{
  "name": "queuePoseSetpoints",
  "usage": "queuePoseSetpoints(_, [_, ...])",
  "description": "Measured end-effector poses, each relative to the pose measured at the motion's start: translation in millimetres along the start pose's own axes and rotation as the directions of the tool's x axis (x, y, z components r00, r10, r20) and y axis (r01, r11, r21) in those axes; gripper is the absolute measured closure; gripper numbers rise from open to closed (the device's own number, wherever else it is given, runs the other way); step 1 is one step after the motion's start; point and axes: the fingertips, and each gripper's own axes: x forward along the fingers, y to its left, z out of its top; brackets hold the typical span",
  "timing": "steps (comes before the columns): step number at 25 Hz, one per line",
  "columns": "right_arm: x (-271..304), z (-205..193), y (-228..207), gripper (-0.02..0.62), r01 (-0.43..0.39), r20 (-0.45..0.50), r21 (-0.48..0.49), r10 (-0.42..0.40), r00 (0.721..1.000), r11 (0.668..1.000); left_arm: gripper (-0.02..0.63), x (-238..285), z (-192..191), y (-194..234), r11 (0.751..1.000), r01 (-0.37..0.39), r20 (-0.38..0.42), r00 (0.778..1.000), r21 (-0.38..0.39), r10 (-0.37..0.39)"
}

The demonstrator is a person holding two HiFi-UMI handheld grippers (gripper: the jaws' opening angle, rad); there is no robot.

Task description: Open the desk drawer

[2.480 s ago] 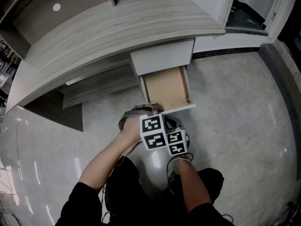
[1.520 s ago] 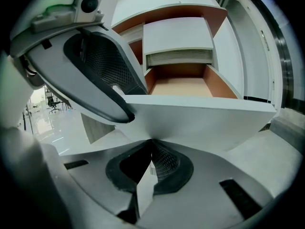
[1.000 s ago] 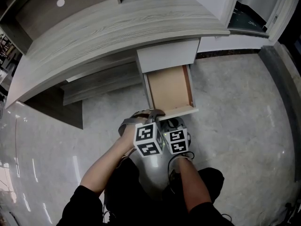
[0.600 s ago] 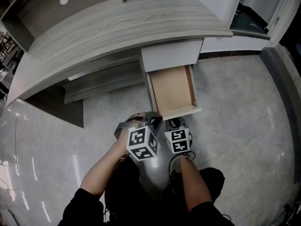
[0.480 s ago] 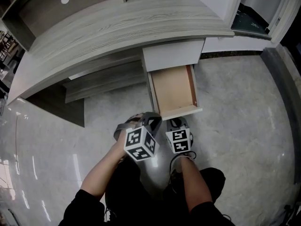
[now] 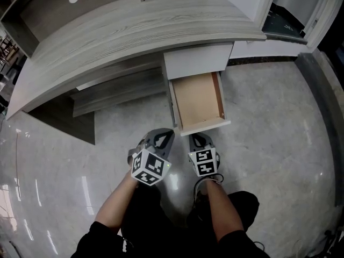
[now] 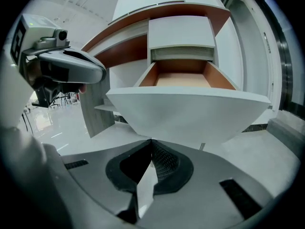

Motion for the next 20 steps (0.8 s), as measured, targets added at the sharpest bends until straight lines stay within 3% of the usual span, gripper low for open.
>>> queuePoseSetpoints(10, [-43.7,11.7,10.9,0.589,0.087,0.029,0.008,-0.088,0.996,0.996,0.601,-19.5,-18.2,-12.6,0.976,0.013,0.12,0.993,-0.217,0.013])
queuePoseSetpoints(20, [-91.9,55.0,33.7,0.589,0.219,0.129,0.032,-0.221,0.967,0.975,0.601,-49.7,-27.8,-12.7,0.937,0.024,0.241,0.968,-0.349,0.065])
